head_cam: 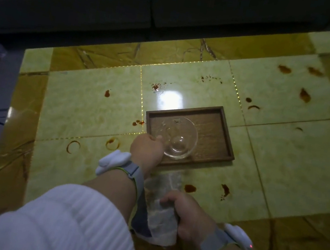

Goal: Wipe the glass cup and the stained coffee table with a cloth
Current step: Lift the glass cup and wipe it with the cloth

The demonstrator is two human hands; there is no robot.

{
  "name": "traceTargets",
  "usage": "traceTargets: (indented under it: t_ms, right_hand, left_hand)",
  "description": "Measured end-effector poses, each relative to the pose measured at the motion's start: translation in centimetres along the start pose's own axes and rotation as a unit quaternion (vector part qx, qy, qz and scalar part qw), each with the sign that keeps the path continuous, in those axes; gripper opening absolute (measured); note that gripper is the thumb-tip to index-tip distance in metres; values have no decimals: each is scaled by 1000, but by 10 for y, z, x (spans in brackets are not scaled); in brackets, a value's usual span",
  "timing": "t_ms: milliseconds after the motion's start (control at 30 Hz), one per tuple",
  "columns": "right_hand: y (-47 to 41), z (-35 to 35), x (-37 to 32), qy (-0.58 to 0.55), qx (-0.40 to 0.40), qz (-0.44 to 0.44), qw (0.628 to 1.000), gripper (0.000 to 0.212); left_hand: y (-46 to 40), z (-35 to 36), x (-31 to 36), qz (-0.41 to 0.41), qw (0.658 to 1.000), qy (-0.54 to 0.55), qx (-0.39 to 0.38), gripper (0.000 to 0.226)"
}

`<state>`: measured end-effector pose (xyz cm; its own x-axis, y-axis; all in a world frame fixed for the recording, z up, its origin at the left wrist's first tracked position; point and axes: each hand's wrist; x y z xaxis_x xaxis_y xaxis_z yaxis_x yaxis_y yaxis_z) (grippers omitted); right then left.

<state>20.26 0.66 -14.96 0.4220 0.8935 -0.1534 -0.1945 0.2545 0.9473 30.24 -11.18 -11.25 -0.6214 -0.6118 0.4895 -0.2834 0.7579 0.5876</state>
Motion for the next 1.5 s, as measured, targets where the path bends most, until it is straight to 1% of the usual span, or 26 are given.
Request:
traceTargets:
  t_ms: [100,233,367,633,733,833,967,1100,1233,1333,1400,1500]
  right_hand:
    - [-6,-8,-1,-12,2,7,1000,27]
    - [-14,-18,-2,-19,-7,14,1000,25]
    - [-17,-15,-4,-9,-13,12,1000,28]
    - [-26,-18,-6,-10,-12,22,1000,32]
    - [-25,-19,-7,1,-14,15,1000,26]
    - [-24,-20,-10,-2,-6,5,1000,17]
    - [-23,-25,-14,-14,-4,7,1000,24]
    - [-18,-26,-17,-23,7,8,1000,20]
    - [-11,-22,-18,-26,10,0,1000,21]
    - [-4,-20,-20,-23,7,-7,1000,20]
    - [0,-18,-21,-19,2,-13,1000,16]
    - [7,-14,-22,-13,-6,-14,1000,14]
  left_hand:
    - [-5,9,7,-3,1000,-13,-9,44]
    - [-9,21,18,5,999,-50,12,43]
    - [-14,25,26,19,997,-64,28,43]
    - [-23,33,32,24,996,-79,34,43]
    - [-24,33,27,17,995,-88,37,42]
    - [-24,34,22,16,996,-82,43,41]
    - [-28,33,19,24,995,-84,49,43]
    - [-31,30,15,48,996,-61,47,44]
    - [-29,26,14,71,997,-12,32,61]
    - [-27,23,10,85,996,-3,18,67]
    - [-26,19,8,84,996,6,13,67]
    - [-21,13,2,77,996,3,44,62]
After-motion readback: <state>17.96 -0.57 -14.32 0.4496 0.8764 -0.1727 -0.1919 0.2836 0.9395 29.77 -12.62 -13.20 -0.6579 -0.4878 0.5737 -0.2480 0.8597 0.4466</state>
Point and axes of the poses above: each hand's wrist, its own y-axis away from the middle knuckle, its own z-axis out of the palm, x = y × z, and after that the axes turned 8 degrees about -y, right-handed
